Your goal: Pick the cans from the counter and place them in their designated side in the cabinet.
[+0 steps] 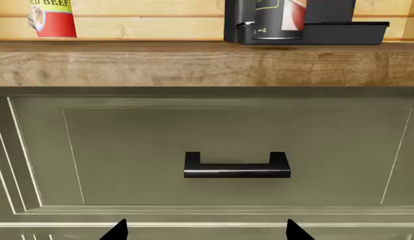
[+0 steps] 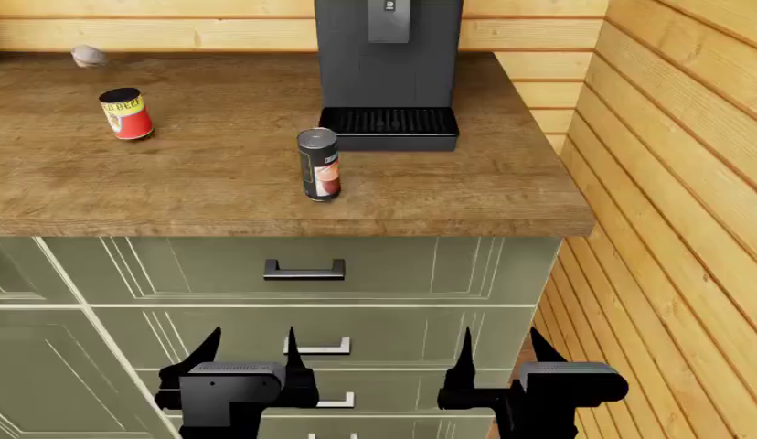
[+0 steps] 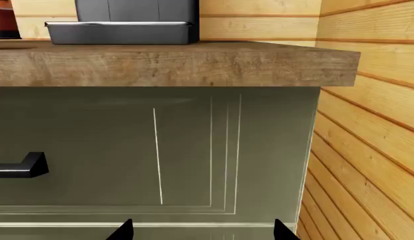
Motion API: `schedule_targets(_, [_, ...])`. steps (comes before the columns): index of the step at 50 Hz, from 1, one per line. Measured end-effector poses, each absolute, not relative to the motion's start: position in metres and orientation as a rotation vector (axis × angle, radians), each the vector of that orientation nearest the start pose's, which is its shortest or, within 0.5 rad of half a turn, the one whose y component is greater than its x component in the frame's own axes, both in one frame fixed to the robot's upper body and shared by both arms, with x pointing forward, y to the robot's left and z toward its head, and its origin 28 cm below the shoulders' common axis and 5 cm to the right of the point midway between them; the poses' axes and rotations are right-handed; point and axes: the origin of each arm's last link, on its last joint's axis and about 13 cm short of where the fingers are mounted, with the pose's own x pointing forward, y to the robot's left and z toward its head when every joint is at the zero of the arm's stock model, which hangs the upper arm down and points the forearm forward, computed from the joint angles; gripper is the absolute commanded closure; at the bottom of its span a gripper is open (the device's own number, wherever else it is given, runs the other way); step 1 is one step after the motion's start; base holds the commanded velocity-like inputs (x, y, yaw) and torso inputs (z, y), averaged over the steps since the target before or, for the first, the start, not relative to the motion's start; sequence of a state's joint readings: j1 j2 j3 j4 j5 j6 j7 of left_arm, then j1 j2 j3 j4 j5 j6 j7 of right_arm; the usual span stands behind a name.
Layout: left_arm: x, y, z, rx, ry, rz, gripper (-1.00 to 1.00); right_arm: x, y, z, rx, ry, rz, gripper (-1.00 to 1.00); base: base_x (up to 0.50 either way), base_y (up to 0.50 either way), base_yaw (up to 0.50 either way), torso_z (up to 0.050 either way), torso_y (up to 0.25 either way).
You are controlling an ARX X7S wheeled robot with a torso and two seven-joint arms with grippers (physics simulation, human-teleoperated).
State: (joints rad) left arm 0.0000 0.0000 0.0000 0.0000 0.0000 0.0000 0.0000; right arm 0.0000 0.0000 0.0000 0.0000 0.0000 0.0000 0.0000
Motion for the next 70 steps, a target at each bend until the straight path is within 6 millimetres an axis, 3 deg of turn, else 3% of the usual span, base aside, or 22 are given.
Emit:
schedule_targets(9, [0.21,0.205,0.013,-0.002,-0.001,-0.001,-1.0,0.211,-0.096,0.013,-0.001,0.001,-0.003,-1.0,0.0,0.04,0.0,0.0,0.0])
schedule_targets(37, [0.211,0.205,0.013,-0.005,0.0,0.001,-1.0,0.214,-0.093,0.012,-0.004,-0.004,0.008,-1.0,0.16,0.5,0.0,0.0,0.0])
schedule_targets(49, [0.21,0.206,0.013,-0.006,-0.003,0.005,-1.0,0.213,-0.093,0.016,-0.018,-0.026,0.01,-1.0,0.0,0.0,0.0,0.0,0.0])
schedule_targets(55, [0.21,0.205,0.013,-0.008,-0.003,0.006,-1.0,0.218,-0.096,0.037,-0.025,-0.059,0.025,-1.0,0.0,0.0,0.0,0.0,0.0])
schedule_targets(70, [0.21,0.205,0.013,-0.015,-0.002,0.009,-1.0,0.248,-0.104,0.118,0.002,-0.115,0.103,-1.0,0.0,0.0,0.0,0.0,0.0])
